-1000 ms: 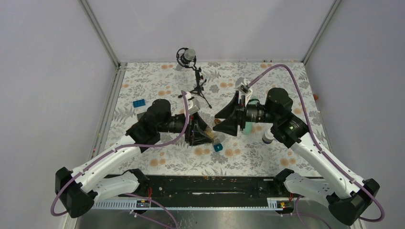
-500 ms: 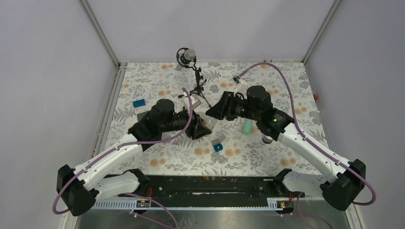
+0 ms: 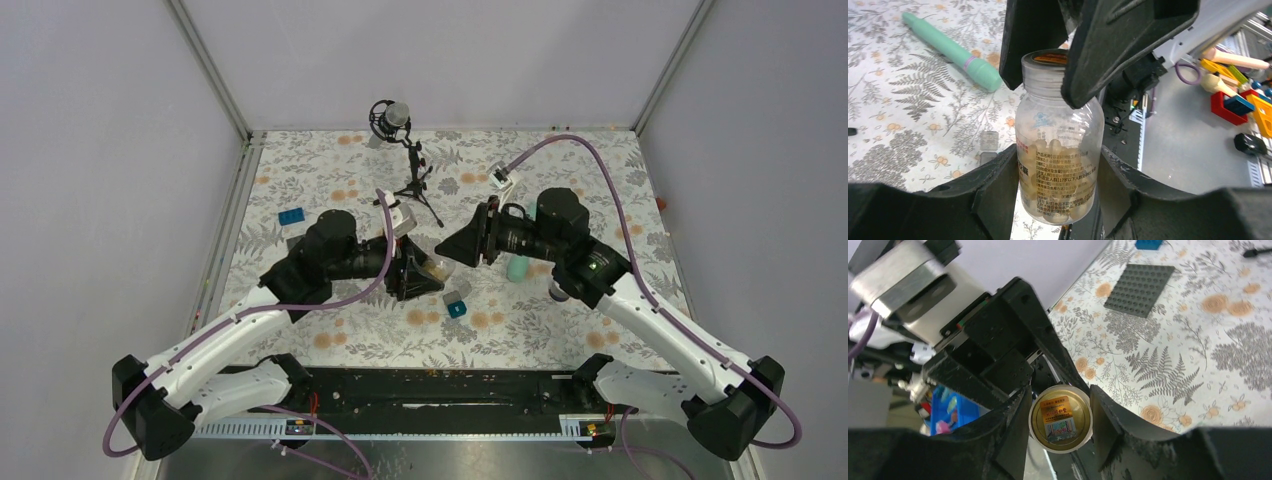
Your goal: Sort the pills into containers
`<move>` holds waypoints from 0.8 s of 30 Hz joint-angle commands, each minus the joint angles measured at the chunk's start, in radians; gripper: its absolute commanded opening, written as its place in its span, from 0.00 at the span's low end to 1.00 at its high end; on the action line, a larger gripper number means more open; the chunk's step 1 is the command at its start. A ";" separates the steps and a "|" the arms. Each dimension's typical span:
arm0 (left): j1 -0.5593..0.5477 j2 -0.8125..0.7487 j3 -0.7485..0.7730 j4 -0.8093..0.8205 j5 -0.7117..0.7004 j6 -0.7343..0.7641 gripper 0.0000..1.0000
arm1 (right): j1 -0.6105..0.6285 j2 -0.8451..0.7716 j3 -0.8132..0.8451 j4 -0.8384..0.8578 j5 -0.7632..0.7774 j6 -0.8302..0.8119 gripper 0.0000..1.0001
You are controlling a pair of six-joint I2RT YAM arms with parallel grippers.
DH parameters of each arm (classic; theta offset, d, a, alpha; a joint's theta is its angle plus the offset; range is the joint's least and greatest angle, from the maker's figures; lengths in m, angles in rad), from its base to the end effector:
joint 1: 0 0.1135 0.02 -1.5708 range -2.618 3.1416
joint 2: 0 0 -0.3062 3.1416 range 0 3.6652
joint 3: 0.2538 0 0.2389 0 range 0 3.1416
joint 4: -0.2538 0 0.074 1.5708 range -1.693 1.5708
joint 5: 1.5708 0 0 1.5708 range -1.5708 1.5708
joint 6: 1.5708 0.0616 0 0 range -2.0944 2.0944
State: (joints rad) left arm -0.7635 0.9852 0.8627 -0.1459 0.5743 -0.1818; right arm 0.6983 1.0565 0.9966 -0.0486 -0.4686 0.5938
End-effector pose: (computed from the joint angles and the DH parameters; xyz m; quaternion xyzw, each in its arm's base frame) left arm 0.1277 -0.1686 0.3666 0.3832 0.6815 -0.4652 0.4150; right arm 0.1598 0.1705 0.4122 -0.1926 0.7150 0.5290 0.4145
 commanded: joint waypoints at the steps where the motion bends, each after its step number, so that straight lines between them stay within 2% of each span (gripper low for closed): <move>1: 0.016 -0.016 0.003 0.001 0.127 0.021 0.00 | -0.008 -0.059 -0.023 0.146 -0.221 -0.209 0.23; 4: 0.015 -0.016 -0.001 0.000 0.201 0.027 0.00 | -0.008 -0.073 -0.048 0.201 -0.282 -0.277 0.22; 8: 0.016 -0.010 -0.004 -0.004 0.293 0.039 0.00 | -0.007 -0.082 -0.060 0.240 -0.290 -0.336 0.21; 15: 0.015 -0.002 -0.001 0.000 0.352 0.039 0.00 | -0.007 -0.068 -0.056 0.316 -0.298 -0.364 0.18; 20: 0.016 -0.006 -0.007 0.001 0.337 0.038 0.00 | -0.011 -0.062 -0.020 0.256 -0.305 -0.398 0.17; 24: 0.016 -0.011 0.000 -0.035 0.251 0.054 0.00 | -0.018 -0.077 0.012 0.128 -0.156 -0.397 0.18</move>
State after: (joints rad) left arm -0.7467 0.9844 0.8570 -0.1902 0.8661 -0.1562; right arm 0.6926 0.9993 0.9401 0.1509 -0.7391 0.2264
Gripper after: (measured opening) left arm 0.523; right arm 0.498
